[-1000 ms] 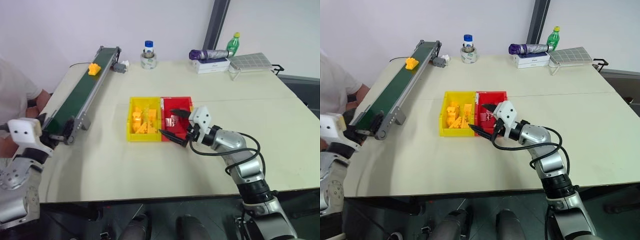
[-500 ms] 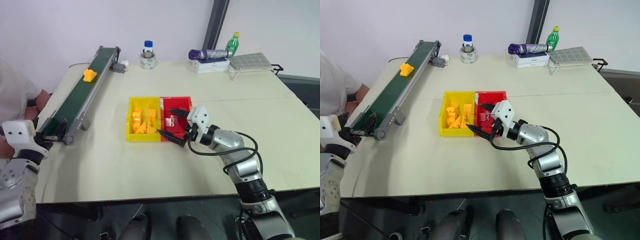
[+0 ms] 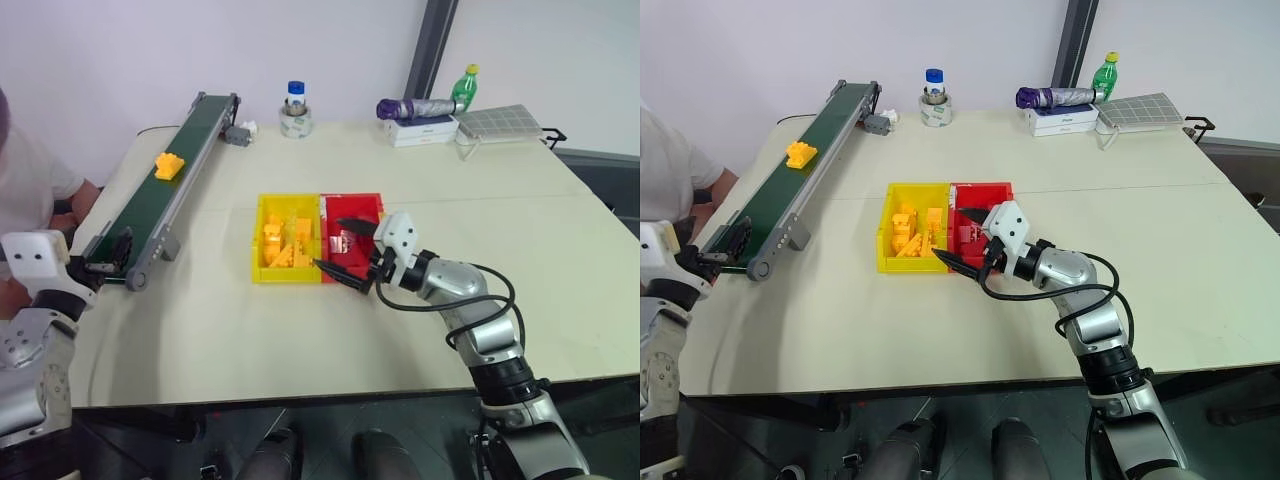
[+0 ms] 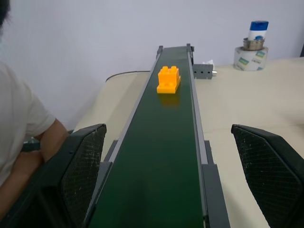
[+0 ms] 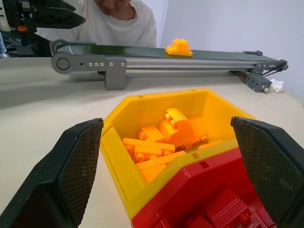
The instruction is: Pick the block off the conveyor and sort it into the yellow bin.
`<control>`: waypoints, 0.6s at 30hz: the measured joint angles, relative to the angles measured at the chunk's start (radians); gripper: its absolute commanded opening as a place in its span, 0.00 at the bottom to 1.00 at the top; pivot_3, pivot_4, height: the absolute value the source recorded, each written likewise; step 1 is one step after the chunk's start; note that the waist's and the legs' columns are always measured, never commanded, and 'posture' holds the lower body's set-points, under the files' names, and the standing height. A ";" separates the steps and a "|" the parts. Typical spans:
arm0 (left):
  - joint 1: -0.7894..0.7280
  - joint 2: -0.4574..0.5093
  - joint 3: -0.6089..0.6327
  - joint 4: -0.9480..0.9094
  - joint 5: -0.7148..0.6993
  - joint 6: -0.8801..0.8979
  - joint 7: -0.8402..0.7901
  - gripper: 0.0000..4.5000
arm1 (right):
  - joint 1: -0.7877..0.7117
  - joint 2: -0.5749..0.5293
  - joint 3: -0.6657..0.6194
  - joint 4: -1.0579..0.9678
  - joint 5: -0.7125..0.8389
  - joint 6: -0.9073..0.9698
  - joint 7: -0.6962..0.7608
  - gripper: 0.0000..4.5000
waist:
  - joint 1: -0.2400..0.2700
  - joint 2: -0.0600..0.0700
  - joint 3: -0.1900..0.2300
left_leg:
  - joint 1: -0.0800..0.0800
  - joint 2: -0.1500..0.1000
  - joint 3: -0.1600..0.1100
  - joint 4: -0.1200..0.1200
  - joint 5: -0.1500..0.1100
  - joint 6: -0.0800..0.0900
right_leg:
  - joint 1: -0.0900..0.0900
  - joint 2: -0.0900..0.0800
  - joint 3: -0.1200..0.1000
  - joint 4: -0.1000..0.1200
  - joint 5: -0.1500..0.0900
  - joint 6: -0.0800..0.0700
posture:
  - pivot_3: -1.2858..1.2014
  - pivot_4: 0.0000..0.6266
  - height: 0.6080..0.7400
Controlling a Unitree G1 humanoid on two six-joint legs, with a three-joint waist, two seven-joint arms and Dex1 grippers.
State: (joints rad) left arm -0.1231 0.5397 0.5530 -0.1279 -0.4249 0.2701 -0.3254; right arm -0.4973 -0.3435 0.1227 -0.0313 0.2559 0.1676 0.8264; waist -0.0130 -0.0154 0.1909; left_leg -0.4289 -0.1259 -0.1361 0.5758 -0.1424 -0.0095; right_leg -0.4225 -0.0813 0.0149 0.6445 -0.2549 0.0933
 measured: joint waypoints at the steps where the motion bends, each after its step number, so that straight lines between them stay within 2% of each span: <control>1: -0.003 0.004 -0.002 0.000 0.001 0.009 0.003 0.99 | 0.000 0.000 0.000 0.000 0.000 0.000 0.001 1.00 | 0.000 0.000 0.000 | 0.000 0.000 0.000 0.000 0.000 0.000 | 0.000 0.000 0.000 0.000 0.000 0.000 | 0.52 0.24 1.00; 8: -0.073 0.054 -0.031 0.011 0.012 0.135 0.049 0.99 | -0.005 0.000 0.001 0.002 -0.002 0.000 0.001 1.00 | 0.000 0.000 0.000 | 0.000 0.000 0.000 0.000 0.000 0.000 | 0.000 0.000 0.000 0.000 0.000 0.000 | 0.52 0.24 1.00; 15: -0.215 0.153 -0.079 0.126 0.007 0.292 0.010 0.99 | -0.006 0.011 0.004 0.002 -0.008 -0.003 -0.016 1.00 | 0.000 0.000 0.000 | 0.000 0.000 0.000 0.000 0.000 0.000 | -0.001 0.000 0.000 0.000 0.000 0.000 | 0.52 0.24 1.00; 18: -0.270 0.185 -0.122 0.205 0.024 0.304 -0.026 0.99 | -0.005 0.013 0.008 0.002 -0.010 -0.003 -0.026 1.00 | 0.000 0.000 0.000 | 0.000 0.000 0.000 0.000 0.000 0.000 | -0.001 0.000 0.000 0.000 0.000 0.000 | 0.52 0.24 1.00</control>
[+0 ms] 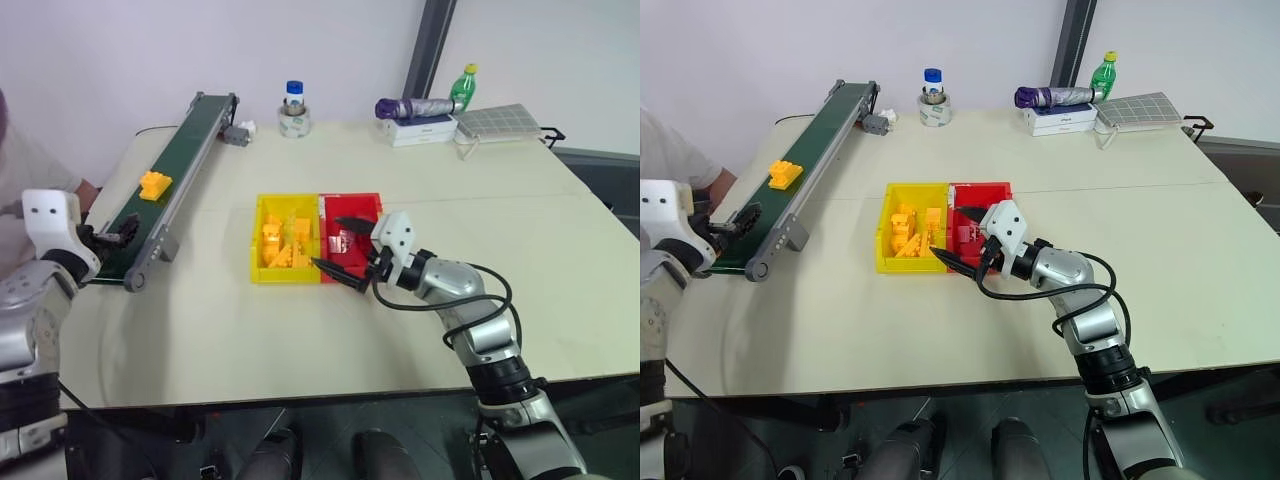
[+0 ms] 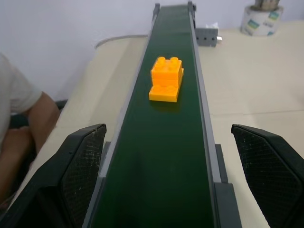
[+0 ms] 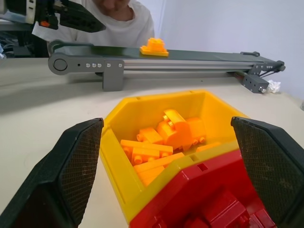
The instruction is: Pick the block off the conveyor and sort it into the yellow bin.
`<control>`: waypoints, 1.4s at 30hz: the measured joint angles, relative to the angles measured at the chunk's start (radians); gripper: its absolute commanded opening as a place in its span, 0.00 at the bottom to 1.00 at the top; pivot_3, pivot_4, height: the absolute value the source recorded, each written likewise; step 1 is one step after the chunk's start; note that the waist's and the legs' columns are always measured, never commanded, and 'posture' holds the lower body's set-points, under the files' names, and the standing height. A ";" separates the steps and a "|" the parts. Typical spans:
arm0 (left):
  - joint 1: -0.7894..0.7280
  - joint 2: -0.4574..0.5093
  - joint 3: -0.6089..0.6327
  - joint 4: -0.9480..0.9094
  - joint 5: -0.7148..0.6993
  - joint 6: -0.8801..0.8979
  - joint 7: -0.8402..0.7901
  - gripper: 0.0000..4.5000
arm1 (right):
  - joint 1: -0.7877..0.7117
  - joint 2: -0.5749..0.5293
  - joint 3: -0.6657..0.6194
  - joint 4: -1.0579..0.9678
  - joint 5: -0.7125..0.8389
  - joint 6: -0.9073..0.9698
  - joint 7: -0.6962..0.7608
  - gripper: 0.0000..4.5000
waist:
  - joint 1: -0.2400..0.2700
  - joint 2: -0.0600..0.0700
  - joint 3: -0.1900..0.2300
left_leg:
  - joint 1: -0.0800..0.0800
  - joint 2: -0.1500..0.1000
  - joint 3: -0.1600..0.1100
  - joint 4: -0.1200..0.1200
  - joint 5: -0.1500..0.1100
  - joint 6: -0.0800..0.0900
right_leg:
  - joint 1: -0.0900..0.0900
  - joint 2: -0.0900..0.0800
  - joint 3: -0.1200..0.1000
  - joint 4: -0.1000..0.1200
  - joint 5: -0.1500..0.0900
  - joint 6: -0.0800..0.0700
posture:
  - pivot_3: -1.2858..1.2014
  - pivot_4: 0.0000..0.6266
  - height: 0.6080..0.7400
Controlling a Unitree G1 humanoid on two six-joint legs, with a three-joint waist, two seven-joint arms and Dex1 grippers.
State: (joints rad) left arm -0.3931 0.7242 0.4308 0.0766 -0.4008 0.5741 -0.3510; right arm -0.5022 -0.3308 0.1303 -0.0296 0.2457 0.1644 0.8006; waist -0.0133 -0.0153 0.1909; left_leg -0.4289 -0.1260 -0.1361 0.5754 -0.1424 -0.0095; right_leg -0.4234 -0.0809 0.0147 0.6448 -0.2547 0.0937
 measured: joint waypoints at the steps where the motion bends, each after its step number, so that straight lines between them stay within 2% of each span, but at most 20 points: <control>1: -0.017 0.008 -0.017 0.028 0.007 -0.001 -0.012 0.99 | 0.001 0.001 0.001 0.000 -0.001 0.000 -0.003 1.00 | 0.000 0.000 0.000 | 0.000 0.000 0.000 0.000 0.000 0.000 | 0.000 0.000 0.000 0.000 0.000 0.000 | 0.52 0.24 1.00; 11: -0.190 0.037 -0.104 0.320 0.088 -0.075 -0.098 0.99 | 0.018 -0.001 0.003 -0.010 -0.005 0.001 -0.024 1.00 | -0.001 0.000 0.000 | 0.000 0.000 0.000 0.000 0.000 0.000 | -0.001 0.000 0.000 0.000 0.000 0.000 | 0.52 0.24 1.00; 22: -0.241 0.037 -0.104 0.442 0.118 -0.130 -0.125 0.99 | 0.023 -0.001 0.003 -0.016 -0.005 0.003 -0.030 1.00 | 0.000 0.000 0.000 | 0.000 0.000 0.000 0.000 0.000 0.000 | -0.001 0.000 0.000 0.000 0.001 0.002 | 0.52 0.24 1.00; 25: -0.241 0.034 -0.106 0.452 0.126 -0.130 -0.134 0.80 | 0.023 -0.001 0.003 -0.016 -0.005 0.003 -0.031 1.00 | -0.001 0.000 0.000 | 0.000 0.000 0.000 0.000 0.000 0.000 | -0.001 0.000 0.000 0.000 0.002 0.003 | 0.52 0.24 1.00; 29: -0.240 0.026 -0.106 0.452 0.130 -0.129 -0.139 0.36 | 0.023 -0.001 0.003 -0.016 -0.006 0.003 -0.034 1.00 | -0.001 0.000 0.000 | 0.000 0.000 0.000 0.000 0.000 0.000 | -0.001 0.000 0.000 0.000 0.002 0.003 | 0.52 0.24 1.00; 30: -0.240 0.023 -0.105 0.450 0.130 -0.129 -0.137 0.28 | 0.023 -0.002 0.003 -0.016 -0.006 0.003 -0.035 1.00 | 0.000 0.000 0.000 | 0.000 0.000 0.000 0.000 0.000 0.000 | -0.001 0.000 0.000 0.000 0.002 0.003 | 0.52 0.24 1.00; 38: -0.212 0.003 -0.088 0.356 0.091 -0.122 -0.155 0.29 | 0.023 -0.003 0.003 -0.016 -0.006 0.003 -0.035 1.00 | -0.001 0.000 0.000 | 0.000 0.000 0.000 0.000 0.000 0.000 | -0.001 0.000 0.000 0.000 0.002 0.003 | 0.52 0.24 1.00; 42: -0.120 -0.052 -0.065 0.102 -0.064 -0.034 -0.265 0.29 | 0.022 -0.005 0.003 -0.016 -0.005 0.003 -0.034 1.00 | -0.001 0.000 0.000 | 0.000 0.000 0.000 0.000 0.000 0.000 | 0.000 0.000 0.000 0.000 0.001 0.002 | 0.52 0.24 1.00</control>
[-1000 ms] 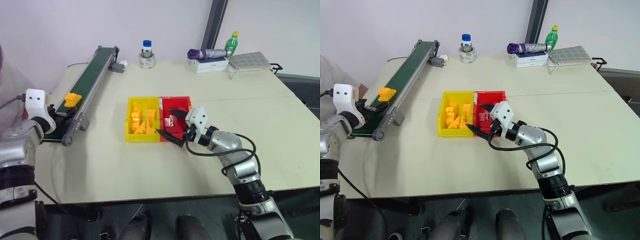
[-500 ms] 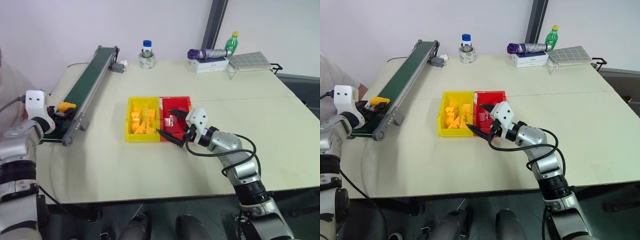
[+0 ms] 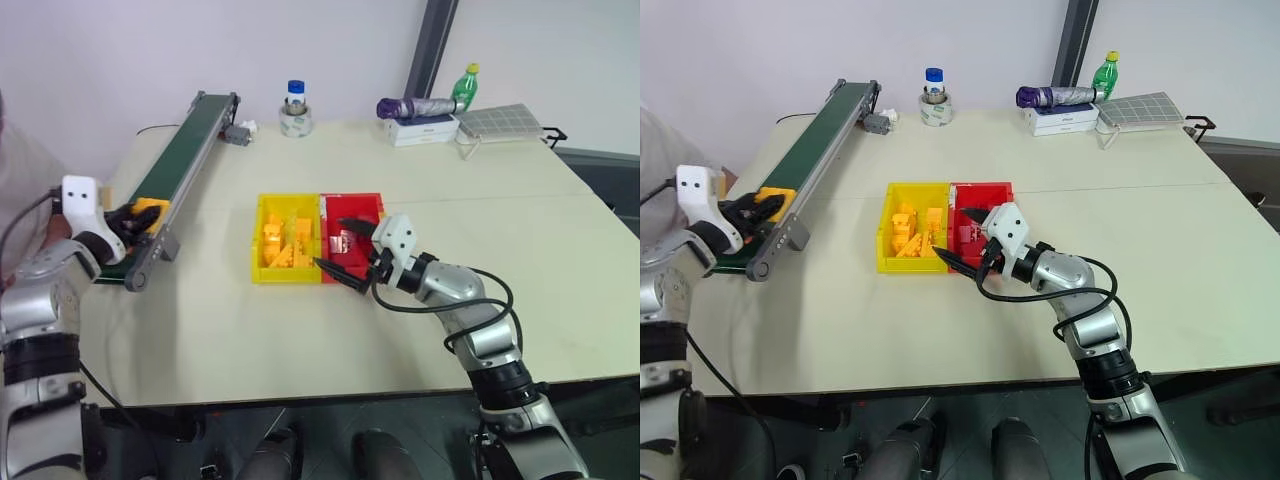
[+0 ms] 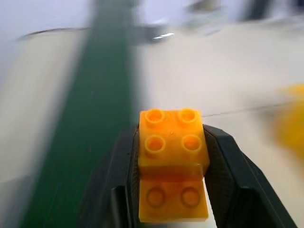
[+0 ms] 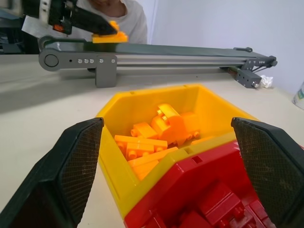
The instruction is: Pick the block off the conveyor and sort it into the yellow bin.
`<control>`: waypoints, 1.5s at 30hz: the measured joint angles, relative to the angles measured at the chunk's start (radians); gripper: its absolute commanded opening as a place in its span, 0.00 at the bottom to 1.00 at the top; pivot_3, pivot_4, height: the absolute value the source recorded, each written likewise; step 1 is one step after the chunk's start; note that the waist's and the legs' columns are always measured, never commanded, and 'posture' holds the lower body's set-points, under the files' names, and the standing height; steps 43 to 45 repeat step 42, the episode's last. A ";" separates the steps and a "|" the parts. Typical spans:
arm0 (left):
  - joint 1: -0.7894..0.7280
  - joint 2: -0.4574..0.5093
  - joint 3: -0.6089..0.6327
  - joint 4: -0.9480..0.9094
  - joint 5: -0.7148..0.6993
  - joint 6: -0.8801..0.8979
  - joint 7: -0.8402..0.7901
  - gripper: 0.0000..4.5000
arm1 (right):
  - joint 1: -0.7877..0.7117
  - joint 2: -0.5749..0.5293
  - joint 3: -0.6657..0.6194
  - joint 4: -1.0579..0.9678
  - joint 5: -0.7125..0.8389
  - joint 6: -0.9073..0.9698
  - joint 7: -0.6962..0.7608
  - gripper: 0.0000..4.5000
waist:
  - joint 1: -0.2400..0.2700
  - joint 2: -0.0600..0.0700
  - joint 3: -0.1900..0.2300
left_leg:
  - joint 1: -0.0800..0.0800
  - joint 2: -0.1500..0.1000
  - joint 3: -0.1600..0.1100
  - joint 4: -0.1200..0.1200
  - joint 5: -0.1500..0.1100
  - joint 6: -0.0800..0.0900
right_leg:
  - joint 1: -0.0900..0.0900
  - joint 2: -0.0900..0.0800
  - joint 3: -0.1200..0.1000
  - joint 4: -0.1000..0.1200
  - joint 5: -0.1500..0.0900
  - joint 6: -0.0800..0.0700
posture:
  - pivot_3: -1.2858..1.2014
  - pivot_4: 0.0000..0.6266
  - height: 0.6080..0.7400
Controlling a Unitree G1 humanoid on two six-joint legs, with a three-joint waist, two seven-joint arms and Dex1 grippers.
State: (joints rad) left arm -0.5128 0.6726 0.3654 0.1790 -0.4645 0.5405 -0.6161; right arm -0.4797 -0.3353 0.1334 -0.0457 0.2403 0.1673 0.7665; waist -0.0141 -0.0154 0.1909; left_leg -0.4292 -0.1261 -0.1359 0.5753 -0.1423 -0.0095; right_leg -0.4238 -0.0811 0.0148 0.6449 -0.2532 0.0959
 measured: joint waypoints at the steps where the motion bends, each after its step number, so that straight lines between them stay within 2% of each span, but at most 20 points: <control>1: 0.010 -0.011 -0.008 -0.046 -0.015 0.008 -0.013 0.29 | 0.000 0.000 0.000 0.000 0.000 0.000 0.000 1.00 | 0.000 0.000 0.000 | 0.000 0.000 0.000 0.000 0.000 0.000 | 0.000 0.000 0.000 0.000 -0.001 -0.001 | 0.52 0.24 1.00; 4: 0.008 -0.053 -0.051 -0.145 -0.029 0.024 -0.011 0.29 | 0.000 -0.002 0.000 0.000 0.000 0.000 0.003 1.00 | 0.001 0.000 0.000 | 0.000 0.000 0.000 0.001 0.000 0.000 | 0.000 0.000 0.000 0.001 -0.001 -0.002 | 0.52 0.24 1.00; 6: -0.007 -0.119 -0.089 -0.183 -0.028 0.029 0.021 0.29 | -0.001 -0.006 -0.001 0.000 0.000 0.000 0.003 1.00 | 0.004 0.000 0.000 | 0.000 0.000 0.000 0.001 0.000 0.000 | 0.001 0.000 0.000 0.001 -0.001 -0.002 | 0.52 0.24 1.00; 9: -0.024 -0.223 -0.162 -0.196 -0.024 0.040 0.072 0.29 | -0.002 -0.006 -0.001 0.000 0.000 0.001 0.003 1.00 | 0.003 0.000 0.000 | 0.000 0.000 0.000 0.002 0.000 0.000 | 0.001 0.000 0.000 0.001 0.000 0.000 | 0.52 0.24 1.00; 13: -0.045 -0.300 -0.233 -0.180 0.021 0.024 0.128 0.29 | 0.001 -0.012 -0.003 -0.002 0.000 0.002 -0.005 1.00 | -0.002 0.000 0.000 | 0.000 0.000 0.000 0.001 0.000 0.000 | 0.000 0.000 0.000 0.001 0.001 0.001 | 0.52 0.24 1.00; 19: -0.101 -0.358 -0.262 -0.105 0.057 -0.016 0.156 0.92 | 0.002 -0.011 -0.003 -0.005 0.000 0.002 -0.016 1.00 | 0.002 0.000 0.000 | 0.000 0.000 0.001 0.002 0.000 0.000 | 0.001 0.001 0.000 0.001 0.001 0.001 | 0.52 0.24 1.00; 20: -0.102 -0.360 -0.268 -0.103 0.060 -0.024 0.152 0.99 | 0.002 -0.011 -0.002 -0.005 0.000 0.002 -0.016 1.00 | 0.002 0.000 0.000 | 0.000 0.000 0.001 0.002 0.000 0.000 | 0.001 0.001 0.000 0.001 0.001 0.001 | 0.52 0.24 1.00; 25: -0.101 -0.342 -0.272 -0.104 0.059 -0.031 0.107 0.99 | 0.002 -0.012 -0.002 -0.005 0.000 0.002 -0.022 1.00 | 0.000 0.000 0.000 | 0.000 0.000 0.001 0.002 0.000 0.000 | 0.001 0.001 0.000 0.001 0.001 0.001 | 0.52 0.24 1.00; 30: -0.065 -0.251 -0.212 -0.118 0.037 -0.030 0.057 0.99 | 0.006 -0.014 -0.002 -0.008 0.000 0.001 -0.024 1.00 | -0.002 0.000 0.000 | 0.000 0.000 0.000 0.001 0.000 0.000 | 0.000 0.001 0.000 0.001 0.000 0.001 | 0.52 0.24 1.00; 35: 0.070 -0.106 -0.130 -0.267 -0.052 0.025 -0.045 0.99 | 0.007 -0.022 -0.004 -0.010 0.000 0.000 -0.021 1.00 | -0.002 0.000 0.000 | 0.000 0.000 0.000 0.001 0.000 0.000 | 0.000 0.001 0.000 0.001 -0.001 -0.002 | 0.52 0.24 1.00; 40: 0.149 -0.018 -0.065 -0.341 -0.112 0.042 -0.107 0.99 | 0.005 -0.019 -0.001 -0.009 0.000 0.000 -0.011 1.00 | 0.002 0.000 0.000 | 0.000 0.000 0.000 0.001 0.000 0.000 | 0.001 0.000 0.000 0.001 -0.001 -0.002 | 0.52 0.24 1.00; 45: 0.175 0.005 -0.045 -0.331 -0.112 0.037 -0.124 0.99 | 0.005 -0.020 -0.002 -0.009 0.000 0.000 -0.009 1.00 | 0.001 0.000 0.000 | 0.000 0.000 0.000 0.001 0.000 0.000 | 0.001 0.000 0.000 0.001 -0.001 -0.003 | 0.52 0.24 1.00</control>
